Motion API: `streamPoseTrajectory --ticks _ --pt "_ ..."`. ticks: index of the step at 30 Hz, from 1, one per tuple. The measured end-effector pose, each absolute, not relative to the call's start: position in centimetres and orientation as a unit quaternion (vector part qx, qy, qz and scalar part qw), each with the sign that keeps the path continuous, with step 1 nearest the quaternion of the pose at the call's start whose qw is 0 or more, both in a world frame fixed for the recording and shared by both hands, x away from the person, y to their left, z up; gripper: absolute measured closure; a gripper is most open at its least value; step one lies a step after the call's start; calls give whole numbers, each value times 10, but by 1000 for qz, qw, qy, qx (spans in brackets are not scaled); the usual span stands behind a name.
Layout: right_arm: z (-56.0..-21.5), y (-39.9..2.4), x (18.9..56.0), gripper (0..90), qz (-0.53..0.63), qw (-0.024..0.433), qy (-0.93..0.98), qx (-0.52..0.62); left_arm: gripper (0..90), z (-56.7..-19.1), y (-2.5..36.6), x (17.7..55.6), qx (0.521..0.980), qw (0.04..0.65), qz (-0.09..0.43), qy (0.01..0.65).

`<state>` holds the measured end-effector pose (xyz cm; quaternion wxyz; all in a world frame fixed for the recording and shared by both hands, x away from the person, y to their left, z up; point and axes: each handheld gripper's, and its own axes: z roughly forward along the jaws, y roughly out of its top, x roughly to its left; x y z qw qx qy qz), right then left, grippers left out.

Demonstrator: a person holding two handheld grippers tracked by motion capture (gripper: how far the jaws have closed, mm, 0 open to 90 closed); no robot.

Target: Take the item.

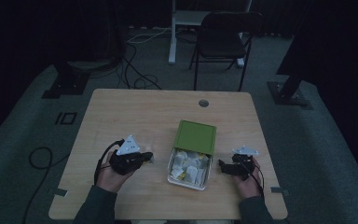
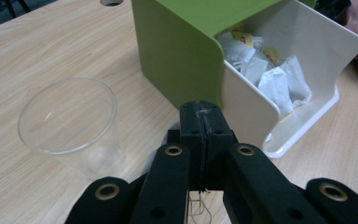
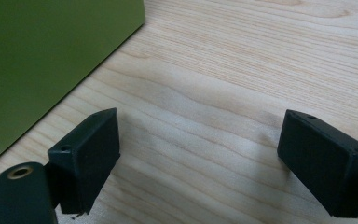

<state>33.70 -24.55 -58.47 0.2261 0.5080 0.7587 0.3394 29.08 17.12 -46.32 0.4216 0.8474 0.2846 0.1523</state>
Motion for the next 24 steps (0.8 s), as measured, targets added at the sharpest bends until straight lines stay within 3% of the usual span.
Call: streamPoseTrajectory --ticks 24 --pt "-585 -245 337 126 340 226 758 508 900 -458 177 308 842 419 163 299"
